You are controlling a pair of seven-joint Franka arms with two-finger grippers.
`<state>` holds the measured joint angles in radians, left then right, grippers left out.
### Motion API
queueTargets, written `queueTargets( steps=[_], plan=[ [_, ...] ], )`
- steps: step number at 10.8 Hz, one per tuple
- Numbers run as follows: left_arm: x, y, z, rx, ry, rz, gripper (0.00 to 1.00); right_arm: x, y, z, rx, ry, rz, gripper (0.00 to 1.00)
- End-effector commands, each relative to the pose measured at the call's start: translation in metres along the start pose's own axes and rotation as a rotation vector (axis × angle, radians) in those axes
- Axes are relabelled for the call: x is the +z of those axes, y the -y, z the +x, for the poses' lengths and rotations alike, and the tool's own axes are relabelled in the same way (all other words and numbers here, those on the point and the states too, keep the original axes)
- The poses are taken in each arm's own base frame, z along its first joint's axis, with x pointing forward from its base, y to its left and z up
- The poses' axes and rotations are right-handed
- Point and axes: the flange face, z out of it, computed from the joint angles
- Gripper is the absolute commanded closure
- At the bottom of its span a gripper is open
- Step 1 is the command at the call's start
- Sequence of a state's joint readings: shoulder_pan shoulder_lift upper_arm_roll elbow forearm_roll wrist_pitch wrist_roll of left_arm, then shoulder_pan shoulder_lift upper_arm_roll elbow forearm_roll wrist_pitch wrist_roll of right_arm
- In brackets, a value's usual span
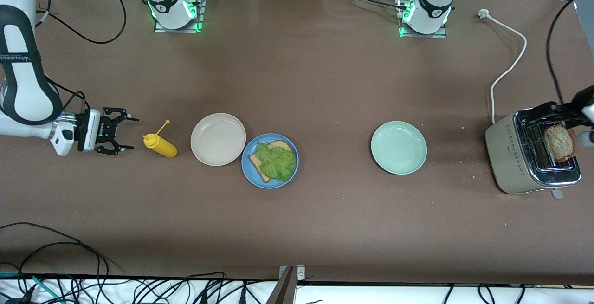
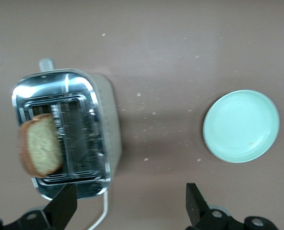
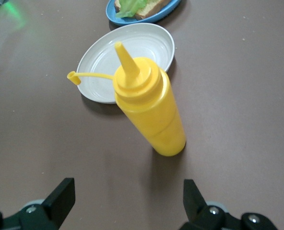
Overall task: Make sandwich in blue plate with both arms
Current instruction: 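Lower the right gripper around the mustard bottle and close it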
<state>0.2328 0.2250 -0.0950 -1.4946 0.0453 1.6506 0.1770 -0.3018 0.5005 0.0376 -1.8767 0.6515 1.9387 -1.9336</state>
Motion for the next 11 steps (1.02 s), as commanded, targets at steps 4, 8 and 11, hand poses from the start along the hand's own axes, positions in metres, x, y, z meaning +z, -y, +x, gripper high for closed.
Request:
queueTargets(
  steps=[4, 8, 11],
  plan=[
    [0.069, 0.129, 0.014, 0.008, -0.058, 0.008, 0.0, 0.055, -0.024, -0.023, -0.161, -0.115, -0.008, 0.0],
    [0.125, 0.173, 0.017, -0.049, -0.053, 0.007, 0.0, 0.085, -0.034, -0.011, -0.166, -0.144, -0.01, 0.0],
    [0.146, 0.195, 0.008, -0.083, -0.025, -0.011, 0.0, 0.098, -0.036, -0.01, -0.159, -0.146, -0.022, 0.0]
  ],
)
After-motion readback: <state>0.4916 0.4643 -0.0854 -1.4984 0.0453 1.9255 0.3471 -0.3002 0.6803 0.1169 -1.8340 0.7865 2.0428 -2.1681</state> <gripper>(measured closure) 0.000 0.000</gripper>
